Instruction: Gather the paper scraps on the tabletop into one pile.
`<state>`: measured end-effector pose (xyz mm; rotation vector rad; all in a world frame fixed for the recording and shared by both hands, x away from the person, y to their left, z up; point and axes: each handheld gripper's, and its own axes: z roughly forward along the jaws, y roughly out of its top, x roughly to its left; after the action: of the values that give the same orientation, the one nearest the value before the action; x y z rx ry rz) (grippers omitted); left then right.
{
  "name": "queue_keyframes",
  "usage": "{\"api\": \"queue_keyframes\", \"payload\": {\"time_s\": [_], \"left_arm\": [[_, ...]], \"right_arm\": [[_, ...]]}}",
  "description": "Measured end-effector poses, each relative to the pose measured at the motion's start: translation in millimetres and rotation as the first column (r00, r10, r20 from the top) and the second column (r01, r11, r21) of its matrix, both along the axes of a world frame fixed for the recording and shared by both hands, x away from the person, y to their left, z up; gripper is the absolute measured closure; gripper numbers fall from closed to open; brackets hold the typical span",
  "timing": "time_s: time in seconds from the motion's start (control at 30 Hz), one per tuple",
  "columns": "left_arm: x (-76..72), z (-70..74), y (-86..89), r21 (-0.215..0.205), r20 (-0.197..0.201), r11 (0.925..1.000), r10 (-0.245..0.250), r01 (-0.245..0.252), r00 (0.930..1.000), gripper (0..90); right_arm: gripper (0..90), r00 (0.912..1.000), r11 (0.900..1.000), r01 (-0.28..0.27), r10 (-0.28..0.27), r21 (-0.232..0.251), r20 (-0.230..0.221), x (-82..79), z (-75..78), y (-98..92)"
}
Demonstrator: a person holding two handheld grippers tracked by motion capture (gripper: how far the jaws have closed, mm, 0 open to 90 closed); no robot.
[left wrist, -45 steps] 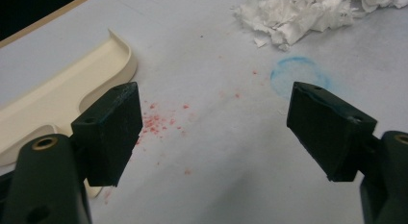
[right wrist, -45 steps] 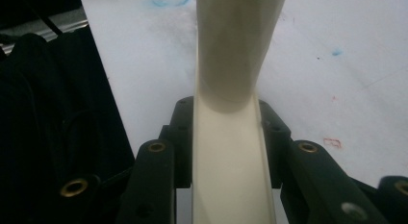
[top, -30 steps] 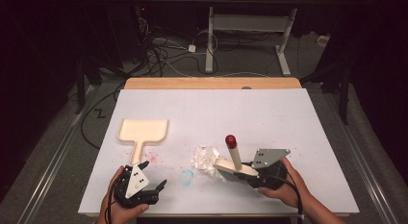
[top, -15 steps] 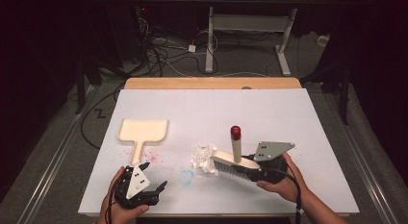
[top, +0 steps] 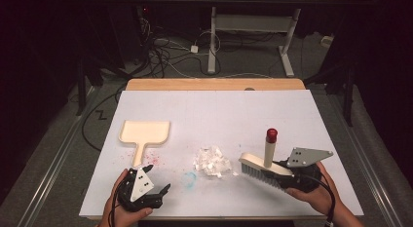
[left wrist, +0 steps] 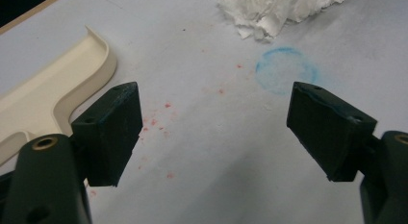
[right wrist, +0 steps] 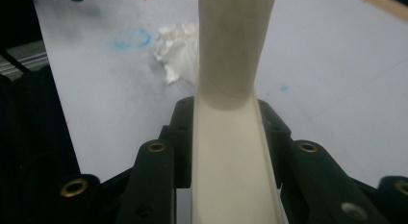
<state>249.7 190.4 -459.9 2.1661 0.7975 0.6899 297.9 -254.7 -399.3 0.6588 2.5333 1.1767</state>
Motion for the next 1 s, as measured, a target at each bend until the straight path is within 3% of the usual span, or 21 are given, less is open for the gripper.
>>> {"api": "queue_keyframes", "payload": {"time_s": [0.07,0.2,0.53,0.7,0.83,1.0], "left_arm": [[-0.2,0.2,-0.8,0.001,0.001,1.0000,-0.002,0.002,1.0000,19.3],[0.3,0.3,-1.0,-0.001,0.002,1.0000,-0.004,0.004,1.0000,19.3],[1.1,-0.1,-0.6,-0.003,0.001,1.0000,-0.005,0.005,1.0000,19.3],[-0.1,-0.3,0.2,-0.001,0.000,1.0000,-0.007,0.007,1.0000,19.3],[-1.4,-0.7,1.5,-0.001,0.001,1.0000,-0.004,0.004,1.0000,19.3],[-1.6,-0.1,1.6,-0.001,0.005,1.0000,-0.001,0.001,1.0000,19.3]], "right_arm": [[67.8,0.9998,1.000,-0.004,0.004,-0.022,-0.018,-0.5,-8.5,1.6],[67.9,0.9996,1.000,-0.014,0.014,-0.004,-0.024,4.4,-18.9,9.8],[67.9,0.9991,0.999,-0.034,0.034,0.012,0.025,27.9,-19.1,56.6],[67.8,0.9984,0.999,-0.051,0.050,0.016,0.027,34.8,-20.0,73.7],[67.8,0.9983,0.998,-0.056,0.056,0.021,0.019,33.5,-17.5,68.9],[67.8,0.9988,0.998,-0.040,0.039,0.041,0.029,26.3,-4.6,45.7]]}}
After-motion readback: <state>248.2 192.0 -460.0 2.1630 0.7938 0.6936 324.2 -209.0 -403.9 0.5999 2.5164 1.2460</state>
